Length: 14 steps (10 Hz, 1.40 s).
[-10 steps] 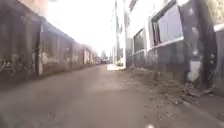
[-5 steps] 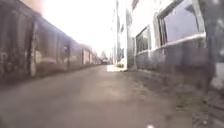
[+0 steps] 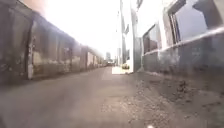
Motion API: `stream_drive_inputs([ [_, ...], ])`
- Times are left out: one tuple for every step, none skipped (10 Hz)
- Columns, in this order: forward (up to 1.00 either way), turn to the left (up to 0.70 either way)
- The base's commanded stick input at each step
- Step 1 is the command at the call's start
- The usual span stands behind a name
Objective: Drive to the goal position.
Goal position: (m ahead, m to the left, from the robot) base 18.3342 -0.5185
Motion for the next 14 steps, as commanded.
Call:
stream_drive_inputs([
  [1.0, 0.0],
  [1.0, 0.0],
  [1.0, 0.0],
  [1.0, 0.0],
  [1.0, 0.0],
  [1.0, 0.0],
  [1.0, 0.0],
  [1.0, 0.0],
  [1.0, 0.0],
  [1.0, 0.0],
  [1.0, 0.0],
  [1.0, 0.0],
  [1.0, 0.0],
  [1.0, 0.0],
])
